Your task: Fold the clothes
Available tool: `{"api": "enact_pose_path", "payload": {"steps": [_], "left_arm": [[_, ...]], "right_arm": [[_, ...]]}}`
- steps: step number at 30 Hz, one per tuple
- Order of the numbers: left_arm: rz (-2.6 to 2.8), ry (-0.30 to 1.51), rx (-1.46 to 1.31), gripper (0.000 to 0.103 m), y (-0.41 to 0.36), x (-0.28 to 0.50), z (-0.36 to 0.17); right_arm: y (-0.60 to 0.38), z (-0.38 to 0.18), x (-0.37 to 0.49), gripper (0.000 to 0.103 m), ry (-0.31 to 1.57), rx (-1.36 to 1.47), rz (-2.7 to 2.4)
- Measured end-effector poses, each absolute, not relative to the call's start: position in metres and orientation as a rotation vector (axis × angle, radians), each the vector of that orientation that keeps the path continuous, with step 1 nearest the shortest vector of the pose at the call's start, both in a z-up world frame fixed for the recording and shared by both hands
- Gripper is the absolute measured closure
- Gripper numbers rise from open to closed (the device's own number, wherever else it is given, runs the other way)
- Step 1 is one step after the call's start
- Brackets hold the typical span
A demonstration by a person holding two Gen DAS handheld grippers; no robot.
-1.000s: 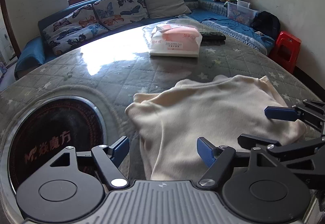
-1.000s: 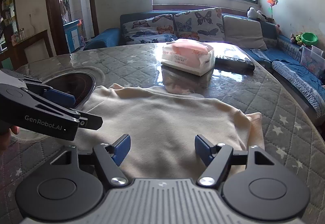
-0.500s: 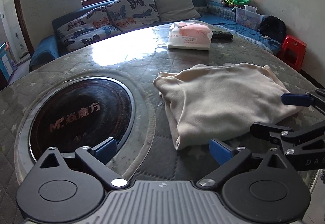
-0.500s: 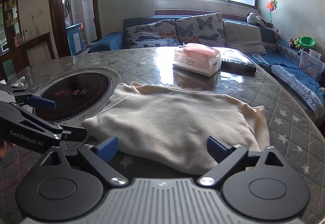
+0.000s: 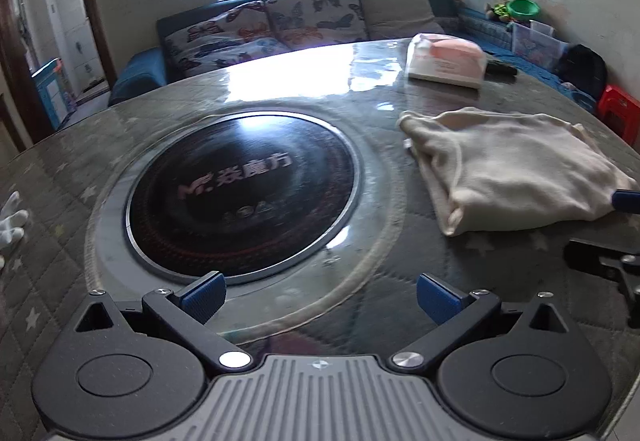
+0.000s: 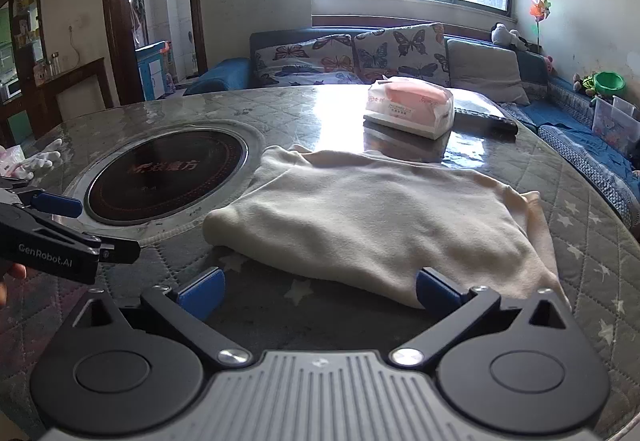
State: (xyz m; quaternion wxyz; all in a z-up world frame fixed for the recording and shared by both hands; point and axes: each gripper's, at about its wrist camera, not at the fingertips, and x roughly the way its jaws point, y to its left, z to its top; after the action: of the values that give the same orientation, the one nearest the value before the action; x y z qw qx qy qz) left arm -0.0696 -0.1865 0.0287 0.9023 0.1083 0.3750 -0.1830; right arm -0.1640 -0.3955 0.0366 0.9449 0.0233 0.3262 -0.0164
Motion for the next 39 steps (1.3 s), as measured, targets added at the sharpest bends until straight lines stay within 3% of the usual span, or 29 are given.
{"api": "enact_pose_path", "payload": {"steps": [39], "left_arm": [[-0.304,0.787,0.176,0.000,-0.185,-0.075,0.015]], "right_arm": [[-0.387,0.019,-0.161,0.000,0.699,0.108,-0.108]]}}
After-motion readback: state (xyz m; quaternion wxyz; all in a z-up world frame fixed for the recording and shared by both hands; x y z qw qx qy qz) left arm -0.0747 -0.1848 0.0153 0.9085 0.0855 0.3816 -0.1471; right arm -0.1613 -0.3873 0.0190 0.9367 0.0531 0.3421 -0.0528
